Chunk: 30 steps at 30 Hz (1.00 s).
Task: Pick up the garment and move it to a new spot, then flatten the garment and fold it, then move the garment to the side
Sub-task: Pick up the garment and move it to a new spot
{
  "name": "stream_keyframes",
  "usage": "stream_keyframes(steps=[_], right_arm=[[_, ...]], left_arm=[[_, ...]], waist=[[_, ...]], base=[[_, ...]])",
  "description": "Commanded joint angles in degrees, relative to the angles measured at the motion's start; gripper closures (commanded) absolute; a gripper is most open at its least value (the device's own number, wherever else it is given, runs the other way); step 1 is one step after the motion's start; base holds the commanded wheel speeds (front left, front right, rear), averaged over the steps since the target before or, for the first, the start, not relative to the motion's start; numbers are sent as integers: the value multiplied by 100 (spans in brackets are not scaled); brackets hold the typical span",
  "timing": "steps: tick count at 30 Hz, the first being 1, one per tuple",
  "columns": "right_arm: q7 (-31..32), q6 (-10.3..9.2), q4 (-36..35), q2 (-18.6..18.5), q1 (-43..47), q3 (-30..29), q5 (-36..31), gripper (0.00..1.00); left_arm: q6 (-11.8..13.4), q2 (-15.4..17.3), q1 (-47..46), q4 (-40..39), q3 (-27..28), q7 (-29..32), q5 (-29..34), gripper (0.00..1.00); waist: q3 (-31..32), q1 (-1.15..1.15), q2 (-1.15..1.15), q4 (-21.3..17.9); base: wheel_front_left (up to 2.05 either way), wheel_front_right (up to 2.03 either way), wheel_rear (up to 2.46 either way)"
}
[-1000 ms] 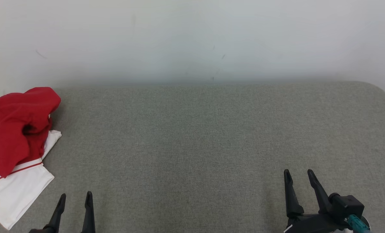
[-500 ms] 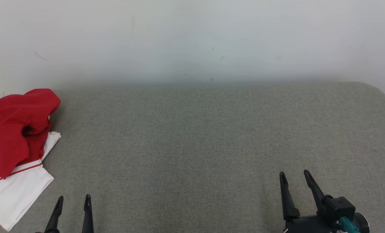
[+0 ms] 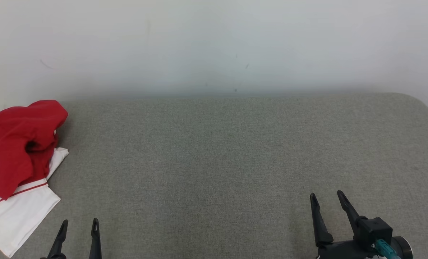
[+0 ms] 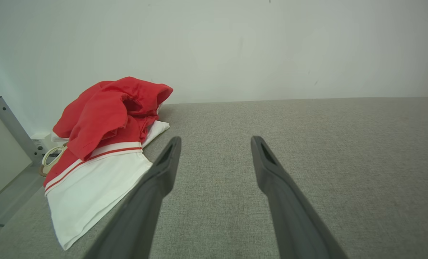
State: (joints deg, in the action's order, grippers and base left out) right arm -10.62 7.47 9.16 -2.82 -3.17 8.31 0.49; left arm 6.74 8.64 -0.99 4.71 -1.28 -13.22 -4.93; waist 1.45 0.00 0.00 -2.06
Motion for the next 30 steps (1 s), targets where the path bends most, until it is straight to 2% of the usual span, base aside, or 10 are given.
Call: stream_keyframes(steps=[1, 21, 30], right_arm=[[25, 4, -25, -12, 37, -10, 33, 0], [143, 4, -105, -11, 110, -74, 53, 0], [127, 4, -61, -10, 142, -72, 149, 0]], left_arm=[[32, 35, 110, -40, 6, 3, -35, 0], [120, 77, 150, -137, -35, 97, -155, 0], [135, 129, 152, -135, -29, 125, -175, 0]], waist=[[3, 0, 0, -2], [-3, 0, 0, 47], [8, 0, 0, 393]], base=[[0, 0, 0], [0, 0, 0], [0, 0, 0]])
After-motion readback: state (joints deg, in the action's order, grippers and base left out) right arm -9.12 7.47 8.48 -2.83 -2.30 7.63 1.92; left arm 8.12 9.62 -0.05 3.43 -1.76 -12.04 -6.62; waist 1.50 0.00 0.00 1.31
